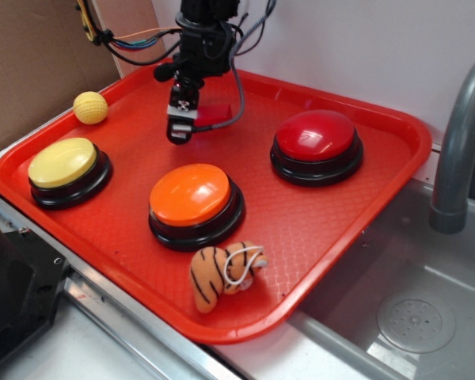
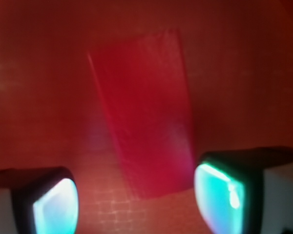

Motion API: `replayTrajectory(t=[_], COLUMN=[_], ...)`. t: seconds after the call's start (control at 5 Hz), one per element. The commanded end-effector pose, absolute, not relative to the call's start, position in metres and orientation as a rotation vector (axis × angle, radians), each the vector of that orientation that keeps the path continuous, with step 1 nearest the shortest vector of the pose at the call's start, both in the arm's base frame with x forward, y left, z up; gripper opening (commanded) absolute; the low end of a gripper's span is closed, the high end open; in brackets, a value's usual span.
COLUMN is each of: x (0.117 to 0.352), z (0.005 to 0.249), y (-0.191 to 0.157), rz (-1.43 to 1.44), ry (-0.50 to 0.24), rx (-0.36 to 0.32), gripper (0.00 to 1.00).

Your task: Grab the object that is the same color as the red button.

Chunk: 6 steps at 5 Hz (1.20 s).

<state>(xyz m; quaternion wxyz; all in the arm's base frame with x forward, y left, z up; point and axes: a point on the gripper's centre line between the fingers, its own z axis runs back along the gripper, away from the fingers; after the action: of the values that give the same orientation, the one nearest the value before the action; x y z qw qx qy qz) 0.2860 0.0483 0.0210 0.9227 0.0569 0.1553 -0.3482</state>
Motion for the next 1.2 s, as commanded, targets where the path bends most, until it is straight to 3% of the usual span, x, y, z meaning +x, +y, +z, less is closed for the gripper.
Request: replayTrajectory(t=[0.0,0.2,0.4,0.6,0.8,1.0], x=[0.295,0.296,0.292,0.281,0.25,0.21], z=[0.01,0.007,0.013,0.063,0.11,0.158], y=[0.051,0.051,0.054,0.051,0.048,0.036], rz=[-0.688,-0.655,-0.573,-0.348,-0.115,0.032], ry=[0.337,0.33,0.323,0.25,0.083,-0.027], rx=[0.159,0.138,0.126,0.062,-0.04,-0.084], gripper=[1.0,0.0,0.0,0.0,0.0,0.0])
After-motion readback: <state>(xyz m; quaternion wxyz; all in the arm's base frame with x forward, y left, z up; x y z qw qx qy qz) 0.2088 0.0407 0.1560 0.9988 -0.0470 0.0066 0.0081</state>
